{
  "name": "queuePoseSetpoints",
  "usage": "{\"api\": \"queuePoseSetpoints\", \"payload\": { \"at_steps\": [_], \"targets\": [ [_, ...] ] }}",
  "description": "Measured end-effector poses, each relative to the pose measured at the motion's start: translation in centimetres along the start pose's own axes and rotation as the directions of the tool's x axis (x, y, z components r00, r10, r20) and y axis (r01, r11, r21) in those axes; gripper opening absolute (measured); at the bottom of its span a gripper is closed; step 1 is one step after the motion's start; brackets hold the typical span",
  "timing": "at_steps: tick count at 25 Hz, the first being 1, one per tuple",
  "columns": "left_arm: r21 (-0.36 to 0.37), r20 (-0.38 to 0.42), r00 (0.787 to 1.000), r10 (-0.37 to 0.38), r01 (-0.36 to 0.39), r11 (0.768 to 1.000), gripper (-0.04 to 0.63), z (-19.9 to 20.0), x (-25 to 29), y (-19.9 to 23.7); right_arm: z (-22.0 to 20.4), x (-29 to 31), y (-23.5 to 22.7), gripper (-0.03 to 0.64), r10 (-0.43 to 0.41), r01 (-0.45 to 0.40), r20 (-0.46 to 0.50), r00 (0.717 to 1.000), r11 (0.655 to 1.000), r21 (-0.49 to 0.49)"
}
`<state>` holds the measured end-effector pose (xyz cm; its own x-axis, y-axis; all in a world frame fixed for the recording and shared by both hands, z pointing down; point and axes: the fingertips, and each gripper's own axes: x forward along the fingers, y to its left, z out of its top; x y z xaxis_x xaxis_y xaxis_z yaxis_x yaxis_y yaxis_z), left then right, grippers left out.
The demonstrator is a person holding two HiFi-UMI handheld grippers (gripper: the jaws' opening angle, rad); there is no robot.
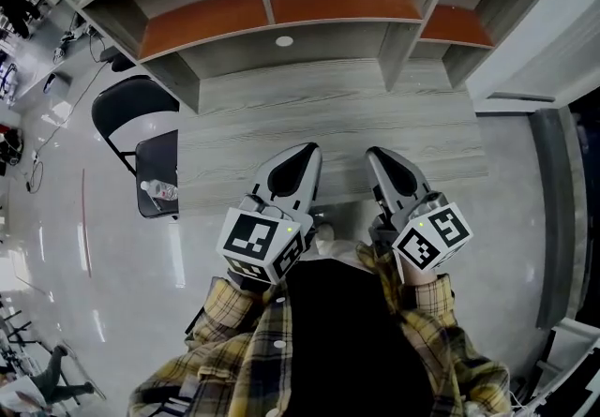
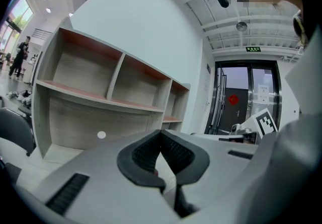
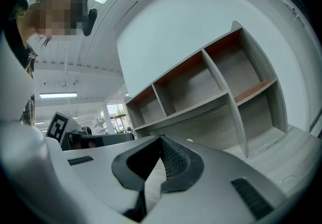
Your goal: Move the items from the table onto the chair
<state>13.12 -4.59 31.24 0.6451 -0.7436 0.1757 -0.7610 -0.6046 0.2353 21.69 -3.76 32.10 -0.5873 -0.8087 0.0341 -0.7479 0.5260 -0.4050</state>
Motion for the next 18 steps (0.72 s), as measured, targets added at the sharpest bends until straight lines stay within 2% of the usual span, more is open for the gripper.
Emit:
{"api": "queuePoseSetpoints", "payload": {
  "at_steps": [18],
  "targets": [
    [-0.033,-0.02,1.0,-0.02,0.019,0.999,0.005,-1.6,0.0,0.0,-1.3,-0.6,0.2,0.017,-0.041,0.041,-0.027,0.999,0.999,-0.013]
  ]
}}
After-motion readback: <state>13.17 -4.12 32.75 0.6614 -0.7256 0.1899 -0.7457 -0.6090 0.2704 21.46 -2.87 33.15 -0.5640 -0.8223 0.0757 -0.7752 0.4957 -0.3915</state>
